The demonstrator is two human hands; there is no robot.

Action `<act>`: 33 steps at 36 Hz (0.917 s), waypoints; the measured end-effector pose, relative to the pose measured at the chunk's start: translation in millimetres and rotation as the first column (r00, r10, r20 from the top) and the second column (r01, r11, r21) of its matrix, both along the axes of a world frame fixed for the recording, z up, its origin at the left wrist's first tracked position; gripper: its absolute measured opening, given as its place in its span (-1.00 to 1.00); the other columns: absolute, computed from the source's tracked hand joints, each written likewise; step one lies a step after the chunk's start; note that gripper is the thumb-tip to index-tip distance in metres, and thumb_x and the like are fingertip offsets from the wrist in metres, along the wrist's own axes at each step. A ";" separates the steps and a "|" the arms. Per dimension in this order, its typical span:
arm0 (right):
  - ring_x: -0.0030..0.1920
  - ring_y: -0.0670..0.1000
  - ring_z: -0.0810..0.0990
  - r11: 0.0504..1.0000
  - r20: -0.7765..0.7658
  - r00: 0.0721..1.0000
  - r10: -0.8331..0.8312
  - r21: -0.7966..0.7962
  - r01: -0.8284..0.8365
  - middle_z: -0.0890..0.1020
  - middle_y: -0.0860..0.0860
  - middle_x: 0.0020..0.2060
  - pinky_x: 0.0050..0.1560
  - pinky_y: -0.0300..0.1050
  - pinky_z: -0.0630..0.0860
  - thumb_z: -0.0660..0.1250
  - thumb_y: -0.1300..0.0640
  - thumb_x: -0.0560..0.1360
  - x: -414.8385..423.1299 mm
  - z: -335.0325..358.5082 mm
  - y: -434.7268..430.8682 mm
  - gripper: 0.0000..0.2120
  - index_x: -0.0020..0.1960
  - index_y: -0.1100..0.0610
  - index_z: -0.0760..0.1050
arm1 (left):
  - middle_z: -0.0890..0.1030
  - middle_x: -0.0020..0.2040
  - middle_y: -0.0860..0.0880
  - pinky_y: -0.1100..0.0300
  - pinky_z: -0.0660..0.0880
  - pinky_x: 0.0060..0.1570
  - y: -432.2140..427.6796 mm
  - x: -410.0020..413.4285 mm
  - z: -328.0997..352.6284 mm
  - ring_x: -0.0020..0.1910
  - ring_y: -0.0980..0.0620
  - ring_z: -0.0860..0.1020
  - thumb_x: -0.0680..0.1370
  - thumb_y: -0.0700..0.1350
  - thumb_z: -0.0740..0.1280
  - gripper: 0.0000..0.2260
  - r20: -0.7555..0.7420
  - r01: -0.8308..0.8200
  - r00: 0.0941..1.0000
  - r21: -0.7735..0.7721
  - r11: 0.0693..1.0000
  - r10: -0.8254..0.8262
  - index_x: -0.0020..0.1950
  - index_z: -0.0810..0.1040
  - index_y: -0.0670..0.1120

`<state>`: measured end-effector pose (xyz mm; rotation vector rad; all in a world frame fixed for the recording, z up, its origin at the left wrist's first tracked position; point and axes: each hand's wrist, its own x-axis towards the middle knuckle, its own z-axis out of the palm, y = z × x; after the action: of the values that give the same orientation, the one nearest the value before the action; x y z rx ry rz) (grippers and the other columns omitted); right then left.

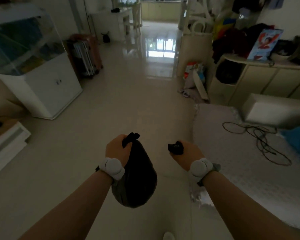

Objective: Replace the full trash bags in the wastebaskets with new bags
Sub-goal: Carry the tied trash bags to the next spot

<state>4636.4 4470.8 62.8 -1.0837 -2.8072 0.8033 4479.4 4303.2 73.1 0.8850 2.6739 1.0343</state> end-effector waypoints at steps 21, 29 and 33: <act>-0.36 0.04 0.35 0.990 -0.036 0.992 0.118 0.087 -0.114 0.40 0.05 -0.37 -0.29 -0.13 0.30 0.22 -0.03 0.56 -329.8 -1.5 168.0 -0.72 -0.20 0.15 0.34 | 0.42 -0.31 0.05 0.33 0.26 -0.38 150.8 -294.6 4.5 -0.30 -0.01 0.41 0.58 -0.13 0.24 -0.87 -0.030 -0.076 0.996 0.084 0.994 0.079 -0.02 0.51 -0.18; -0.36 0.07 0.42 0.999 -0.070 0.997 0.038 0.018 -0.036 0.45 0.08 -0.38 -0.28 -0.11 0.40 0.25 -0.03 0.54 -433.4 4.7 217.7 -0.72 -0.21 0.16 0.37 | 0.49 -0.20 -0.06 0.21 0.27 -0.24 209.5 -414.4 4.0 -0.27 -0.01 0.41 0.58 -0.14 0.24 -0.87 -0.032 -0.055 0.998 0.066 0.996 0.057 0.02 0.52 -0.18; -0.35 0.12 0.51 1.000 -0.090 0.996 0.002 -0.016 -0.004 0.44 0.04 -0.42 -0.24 -0.06 0.49 0.28 -0.02 0.51 -485.3 0.8 261.7 -0.73 -0.26 0.09 0.33 | 0.46 -0.23 -0.04 0.19 0.27 -0.24 256.4 -475.4 -2.6 -0.26 -0.04 0.42 0.57 -0.15 0.24 -0.87 -0.023 -0.054 0.998 0.048 0.997 0.055 0.04 0.52 -0.19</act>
<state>4151.1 4732.4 63.6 -1.0185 -2.7336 0.8539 4004.1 4559.6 70.5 0.8425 2.7183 1.1098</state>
